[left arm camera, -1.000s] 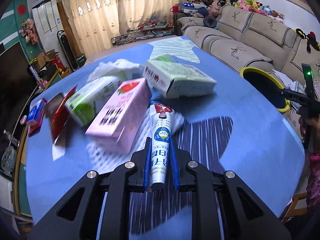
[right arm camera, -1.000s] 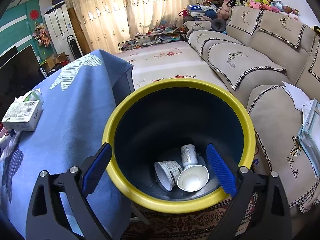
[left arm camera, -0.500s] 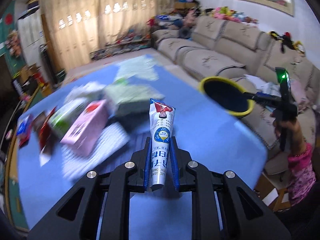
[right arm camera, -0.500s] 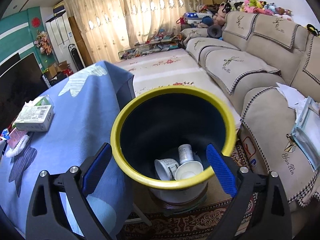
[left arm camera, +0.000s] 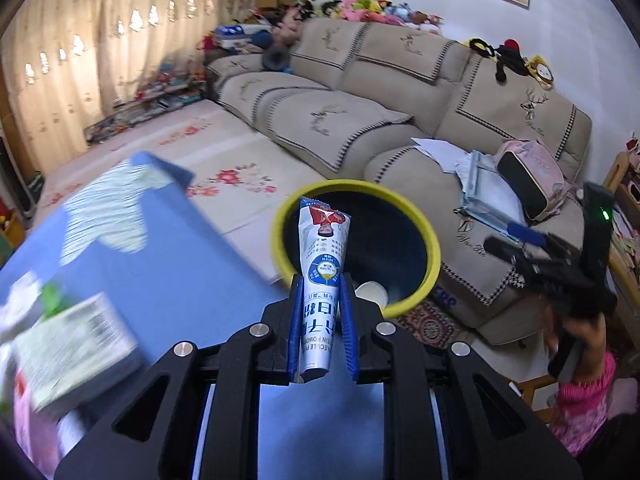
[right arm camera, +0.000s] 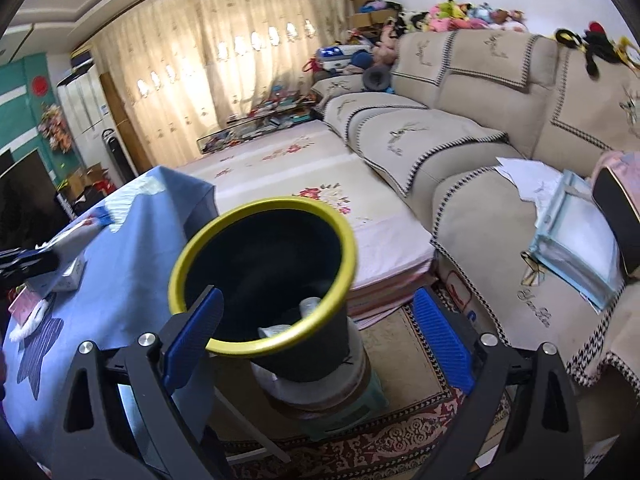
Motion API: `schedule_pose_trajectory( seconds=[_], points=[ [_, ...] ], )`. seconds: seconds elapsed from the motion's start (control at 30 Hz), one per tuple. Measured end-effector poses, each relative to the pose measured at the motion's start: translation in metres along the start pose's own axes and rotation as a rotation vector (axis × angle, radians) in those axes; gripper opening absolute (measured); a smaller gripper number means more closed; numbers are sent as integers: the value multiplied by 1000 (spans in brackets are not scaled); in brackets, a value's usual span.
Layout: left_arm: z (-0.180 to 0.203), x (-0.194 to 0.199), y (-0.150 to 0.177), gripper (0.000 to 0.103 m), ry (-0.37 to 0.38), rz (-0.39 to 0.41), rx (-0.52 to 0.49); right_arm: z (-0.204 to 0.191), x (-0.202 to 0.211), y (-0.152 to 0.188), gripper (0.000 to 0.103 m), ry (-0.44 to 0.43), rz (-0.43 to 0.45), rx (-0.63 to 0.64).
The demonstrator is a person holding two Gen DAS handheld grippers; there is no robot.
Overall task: Collect trash
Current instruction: 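Release the toothpaste tube into the yellow bin with the left gripper, then grasp the green-white tea carton with the right gripper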
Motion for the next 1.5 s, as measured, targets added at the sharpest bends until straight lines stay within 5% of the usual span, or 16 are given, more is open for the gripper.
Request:
schedule_pose_trajectory(
  seconds=[0.27, 0.37, 0.53, 0.77, 1.0, 1.13, 1.5],
  points=[
    [36, -93, -41, 22, 14, -62, -6, 26, -6, 15, 91, 10, -22, -41],
    [45, -118, -52, 44, -3, -56, -16, 36, -9, 21, 91, 14, -32, -59],
    [51, -125, -64, 48, 17, -31, 18, 43, -11, 27, 91, 12, -41, -75],
    [24, -52, -55, 61, 16, 124, 61, 31, -16, 26, 91, -5, -52, -66],
    [-48, 54, -31, 82, -30, 283, 158, -14, -21, 13, 91, -52, -58, 5],
    [-101, 114, -10, 92, -112, 379, 209, -53, -23, -1, 92, -96, -58, 61],
    [-272, 250, 70, 95, -432, 625, 393, -213, -21, -50, 92, -272, -26, 280]
  ],
)
Point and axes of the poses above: each gripper's, at about its wrist camera, not at the fingertips, and x roughly against the way its jaws point, z to its right, y to its underside, the point moved 8 cm from there along -x, roughly the way its jaws point, and after that the axes turned 14 degrees about x, right-handed, at the moved point
